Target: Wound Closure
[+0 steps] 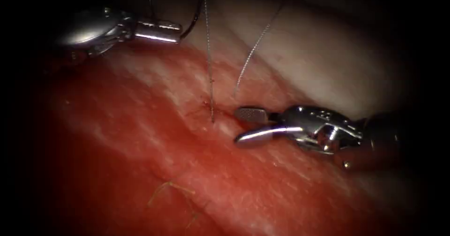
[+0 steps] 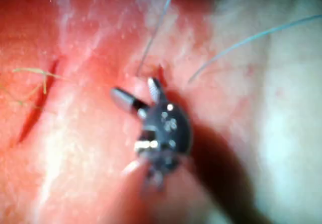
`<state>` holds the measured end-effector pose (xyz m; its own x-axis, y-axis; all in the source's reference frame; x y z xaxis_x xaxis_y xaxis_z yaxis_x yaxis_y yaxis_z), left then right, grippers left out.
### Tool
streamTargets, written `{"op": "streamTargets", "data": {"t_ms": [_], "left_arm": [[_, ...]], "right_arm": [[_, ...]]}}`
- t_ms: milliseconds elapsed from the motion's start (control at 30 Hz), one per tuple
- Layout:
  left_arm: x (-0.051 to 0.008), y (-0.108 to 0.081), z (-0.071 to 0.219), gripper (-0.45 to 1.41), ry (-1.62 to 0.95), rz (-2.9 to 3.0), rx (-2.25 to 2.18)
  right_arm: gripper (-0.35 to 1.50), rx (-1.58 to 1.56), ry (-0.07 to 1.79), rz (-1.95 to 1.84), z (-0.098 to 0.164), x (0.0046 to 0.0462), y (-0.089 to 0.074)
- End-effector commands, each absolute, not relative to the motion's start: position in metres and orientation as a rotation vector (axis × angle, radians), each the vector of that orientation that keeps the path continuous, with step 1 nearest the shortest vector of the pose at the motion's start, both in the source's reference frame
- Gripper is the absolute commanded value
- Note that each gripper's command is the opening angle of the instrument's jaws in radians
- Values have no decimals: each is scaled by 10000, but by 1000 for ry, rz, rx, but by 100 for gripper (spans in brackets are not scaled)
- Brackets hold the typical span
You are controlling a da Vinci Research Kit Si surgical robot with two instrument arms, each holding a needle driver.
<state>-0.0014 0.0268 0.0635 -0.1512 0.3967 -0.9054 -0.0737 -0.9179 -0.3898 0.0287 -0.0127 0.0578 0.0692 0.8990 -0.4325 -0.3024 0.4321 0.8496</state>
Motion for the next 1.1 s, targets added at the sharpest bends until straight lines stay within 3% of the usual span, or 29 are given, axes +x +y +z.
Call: {"op": "streamTargets", "data": {"t_ms": [33, 367, 700, 733, 800, 833, 1100], "left_arm": [[-18, 265, 641, -45, -367, 2128, -1818], [0, 238, 643, -45, -373, 2115, -1882], [2, 223, 641, -45, -380, 2119, -1901], [3, 222, 640, -45, -381, 2119, -1900], [3, 221, 638, -45, -380, 2119, -1899], [2, 221, 637, -45, -380, 2119, -1899], [1, 219, 643, -45, -370, 2116, -1903]], "right_arm": [[74, 663, 1153, 1023, 583, 301, -134], [71, 662, 1099, 1064, 616, 335, -150], [67, 654, 1066, 1065, 632, 335, -156], [61, 652, 1065, 1067, 632, 335, -156], [14, 670, 1053, 1091, 630, 337, -157], [-35, 676, 1037, 1093, 629, 338, -158], [-35, 682, 1016, 1093, 615, 333, -158]]}}
